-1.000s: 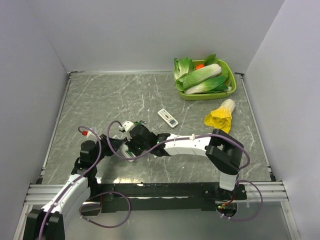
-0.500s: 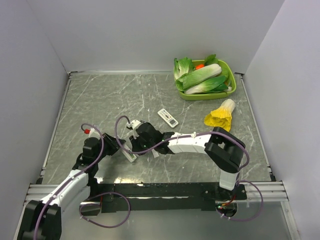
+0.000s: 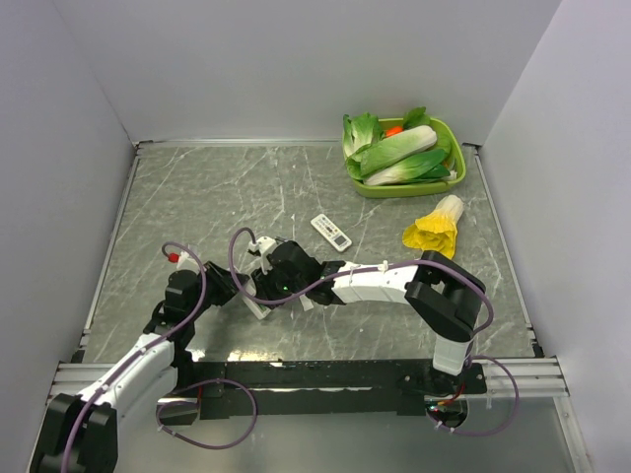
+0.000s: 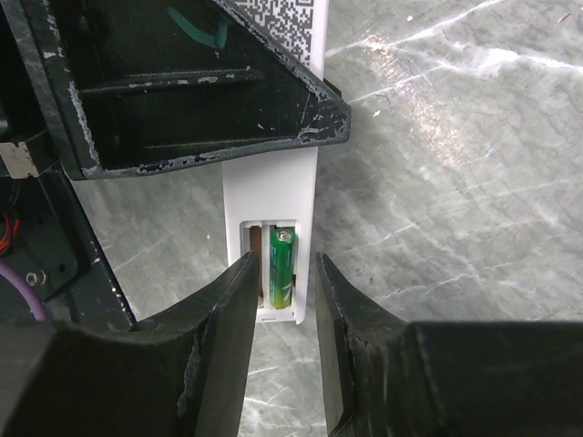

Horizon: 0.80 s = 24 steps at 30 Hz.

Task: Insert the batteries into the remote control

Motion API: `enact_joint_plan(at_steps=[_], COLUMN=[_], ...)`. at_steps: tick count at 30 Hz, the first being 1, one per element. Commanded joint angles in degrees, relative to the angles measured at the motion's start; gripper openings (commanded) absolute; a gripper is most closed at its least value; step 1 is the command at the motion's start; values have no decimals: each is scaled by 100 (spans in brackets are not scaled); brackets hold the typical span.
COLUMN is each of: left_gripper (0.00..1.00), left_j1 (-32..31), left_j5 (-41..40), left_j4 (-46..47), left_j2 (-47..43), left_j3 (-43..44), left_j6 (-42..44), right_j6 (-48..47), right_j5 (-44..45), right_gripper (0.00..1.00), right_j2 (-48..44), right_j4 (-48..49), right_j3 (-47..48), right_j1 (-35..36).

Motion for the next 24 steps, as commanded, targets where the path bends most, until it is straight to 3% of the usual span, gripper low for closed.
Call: enact_joint_plan(at_steps=[1,16,24], left_gripper=[2,2,2], left_j1=[-60,-332,-516], left_j5=[-68,-419,-841], left_j4=[147,7,-221], left_j2=[-66,-66,-75], left_j3=[261,331,436], left_j6=[9,-53,9], right_j6=[102,146,163], right_j5=[-46,331,718], right_gripper=[39,38,27], right_j2=[-131,212,273], right_j4=[168,1,-228], right_j3=[138,341,367], right_j1=[9,18,71])
